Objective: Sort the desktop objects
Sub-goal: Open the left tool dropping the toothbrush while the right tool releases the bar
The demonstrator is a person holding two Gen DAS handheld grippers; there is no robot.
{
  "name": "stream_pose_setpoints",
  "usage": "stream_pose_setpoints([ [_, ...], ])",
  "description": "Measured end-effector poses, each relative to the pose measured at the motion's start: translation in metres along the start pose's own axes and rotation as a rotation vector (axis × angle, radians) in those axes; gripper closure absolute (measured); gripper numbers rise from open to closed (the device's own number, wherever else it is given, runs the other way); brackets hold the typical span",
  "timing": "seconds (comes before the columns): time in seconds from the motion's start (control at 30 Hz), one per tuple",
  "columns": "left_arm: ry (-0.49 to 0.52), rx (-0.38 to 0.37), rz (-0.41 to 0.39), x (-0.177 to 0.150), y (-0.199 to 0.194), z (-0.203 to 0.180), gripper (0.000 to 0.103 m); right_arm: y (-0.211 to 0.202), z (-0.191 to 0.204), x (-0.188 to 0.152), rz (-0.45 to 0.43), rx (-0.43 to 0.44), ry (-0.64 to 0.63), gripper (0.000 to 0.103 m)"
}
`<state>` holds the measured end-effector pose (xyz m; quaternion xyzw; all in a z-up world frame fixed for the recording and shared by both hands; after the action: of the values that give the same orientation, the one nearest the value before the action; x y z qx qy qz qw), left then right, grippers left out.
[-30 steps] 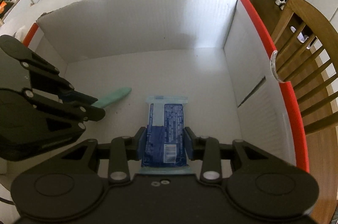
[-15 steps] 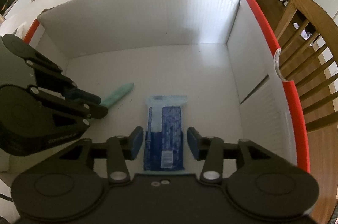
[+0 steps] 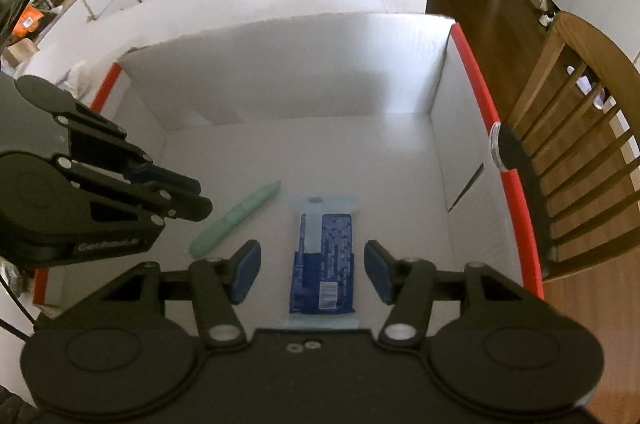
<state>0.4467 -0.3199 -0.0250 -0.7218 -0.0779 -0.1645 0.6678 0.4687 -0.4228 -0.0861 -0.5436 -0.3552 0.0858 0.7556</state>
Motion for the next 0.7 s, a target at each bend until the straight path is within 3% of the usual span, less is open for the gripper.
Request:
stream_pose_setpoints([
  [0.17,-0.025,-0.046,-0.078,-0.007,-0.015,-0.002,0.095,-0.014,0.006,-0.001,-0.032,0.020,-0.014,0.046],
  [0.7,-0.155,0.008,-0.202,-0.059,-0.065,0.012,0.094,-0.040,0.038,-0.005,-0.126,0.080,-0.047,0.045],
])
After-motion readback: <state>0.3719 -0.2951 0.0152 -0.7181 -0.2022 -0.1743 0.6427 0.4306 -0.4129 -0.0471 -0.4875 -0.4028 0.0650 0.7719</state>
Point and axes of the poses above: each gripper's, at about its wrist camera, not at the fingertips, and y roughly the way its jaws point, z to its left, x to its top, the point moved 4 cm from there along y, roughly the way its jaws point, and after that the axes turned 1 degree about y, right-handed, at the moved point
